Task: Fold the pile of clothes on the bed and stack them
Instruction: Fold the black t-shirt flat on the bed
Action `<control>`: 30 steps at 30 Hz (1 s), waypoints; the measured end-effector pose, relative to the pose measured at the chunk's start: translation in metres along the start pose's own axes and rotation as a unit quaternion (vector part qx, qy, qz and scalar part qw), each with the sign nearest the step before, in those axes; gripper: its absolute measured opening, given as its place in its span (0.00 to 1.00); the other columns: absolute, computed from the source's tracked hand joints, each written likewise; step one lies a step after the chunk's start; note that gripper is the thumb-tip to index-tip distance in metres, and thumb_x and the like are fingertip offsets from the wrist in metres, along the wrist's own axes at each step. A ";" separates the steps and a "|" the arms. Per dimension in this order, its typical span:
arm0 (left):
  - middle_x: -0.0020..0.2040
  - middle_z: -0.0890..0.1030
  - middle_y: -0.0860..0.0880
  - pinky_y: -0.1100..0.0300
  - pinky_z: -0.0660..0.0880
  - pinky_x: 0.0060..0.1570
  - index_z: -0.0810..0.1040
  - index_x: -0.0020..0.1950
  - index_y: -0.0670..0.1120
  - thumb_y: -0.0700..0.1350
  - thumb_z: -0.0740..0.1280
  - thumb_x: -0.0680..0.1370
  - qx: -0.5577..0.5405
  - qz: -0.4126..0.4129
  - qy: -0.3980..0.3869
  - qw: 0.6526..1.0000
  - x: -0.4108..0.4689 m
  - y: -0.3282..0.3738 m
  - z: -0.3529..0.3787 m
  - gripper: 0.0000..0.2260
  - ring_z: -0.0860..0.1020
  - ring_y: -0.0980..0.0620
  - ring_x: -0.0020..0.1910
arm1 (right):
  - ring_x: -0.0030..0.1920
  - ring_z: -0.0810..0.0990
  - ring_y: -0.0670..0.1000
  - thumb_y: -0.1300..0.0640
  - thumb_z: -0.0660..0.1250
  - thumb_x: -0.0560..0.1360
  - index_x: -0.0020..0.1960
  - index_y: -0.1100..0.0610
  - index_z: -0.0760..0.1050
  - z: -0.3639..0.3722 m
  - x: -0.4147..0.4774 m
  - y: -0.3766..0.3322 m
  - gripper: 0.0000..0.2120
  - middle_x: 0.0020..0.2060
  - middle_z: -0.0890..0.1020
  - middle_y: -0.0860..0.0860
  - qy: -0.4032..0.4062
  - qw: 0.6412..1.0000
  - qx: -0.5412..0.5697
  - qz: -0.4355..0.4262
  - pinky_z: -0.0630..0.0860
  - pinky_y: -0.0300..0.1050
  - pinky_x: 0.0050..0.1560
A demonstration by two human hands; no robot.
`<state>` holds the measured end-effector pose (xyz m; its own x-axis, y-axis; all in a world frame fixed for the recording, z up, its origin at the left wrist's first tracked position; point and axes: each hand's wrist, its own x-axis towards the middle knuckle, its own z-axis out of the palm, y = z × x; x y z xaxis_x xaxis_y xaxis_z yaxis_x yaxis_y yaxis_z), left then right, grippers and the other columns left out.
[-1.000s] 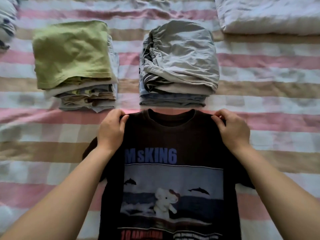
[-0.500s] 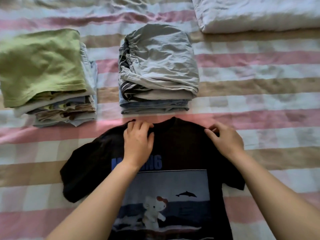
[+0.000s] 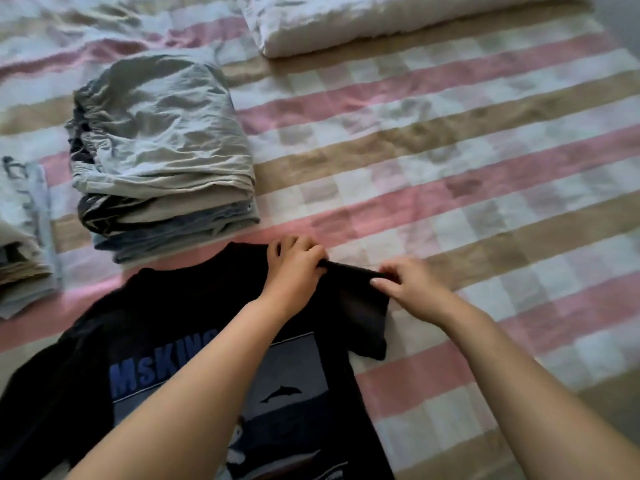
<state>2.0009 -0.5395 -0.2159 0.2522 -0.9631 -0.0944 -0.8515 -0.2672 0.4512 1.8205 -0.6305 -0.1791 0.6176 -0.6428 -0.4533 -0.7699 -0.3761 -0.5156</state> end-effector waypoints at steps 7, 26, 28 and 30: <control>0.56 0.75 0.47 0.52 0.57 0.61 0.75 0.52 0.45 0.47 0.65 0.76 0.013 -0.064 0.016 0.998 0.014 0.014 0.007 0.08 0.68 0.45 0.58 | 0.47 0.78 0.59 0.50 0.63 0.77 0.46 0.56 0.73 0.007 0.016 0.001 0.10 0.44 0.81 0.57 0.177 0.978 0.002 0.107 0.68 0.46 0.40; 0.41 0.77 0.51 0.66 0.72 0.41 0.76 0.54 0.44 0.41 0.61 0.79 -0.402 -0.193 0.010 0.895 -0.016 0.034 -0.003 0.06 0.76 0.54 0.40 | 0.44 0.76 0.48 0.60 0.69 0.72 0.50 0.57 0.75 0.069 -0.060 -0.056 0.08 0.43 0.79 0.47 0.305 0.920 0.216 0.115 0.67 0.37 0.42; 0.40 0.78 0.50 0.67 0.73 0.35 0.76 0.48 0.46 0.44 0.58 0.81 -0.513 -0.254 0.013 0.820 -0.023 0.028 -0.012 0.08 0.76 0.55 0.37 | 0.45 0.76 0.48 0.62 0.69 0.72 0.54 0.58 0.76 0.076 -0.064 -0.075 0.11 0.46 0.79 0.50 0.297 0.938 0.175 0.038 0.70 0.36 0.45; 0.38 0.81 0.49 0.63 0.74 0.37 0.79 0.43 0.47 0.51 0.56 0.81 -0.614 -0.322 0.024 0.721 -0.033 0.018 -0.022 0.16 0.78 0.54 0.36 | 0.47 0.78 0.52 0.63 0.68 0.71 0.57 0.57 0.76 0.087 -0.064 -0.091 0.15 0.48 0.78 0.52 0.264 0.957 0.113 -0.030 0.74 0.42 0.46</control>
<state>1.9873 -0.5120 -0.1851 0.4535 -0.6432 -0.6170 0.4889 -0.3992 0.7756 1.8650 -0.4971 -0.1662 0.4454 -0.8952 -0.0179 -0.6441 -0.3065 -0.7008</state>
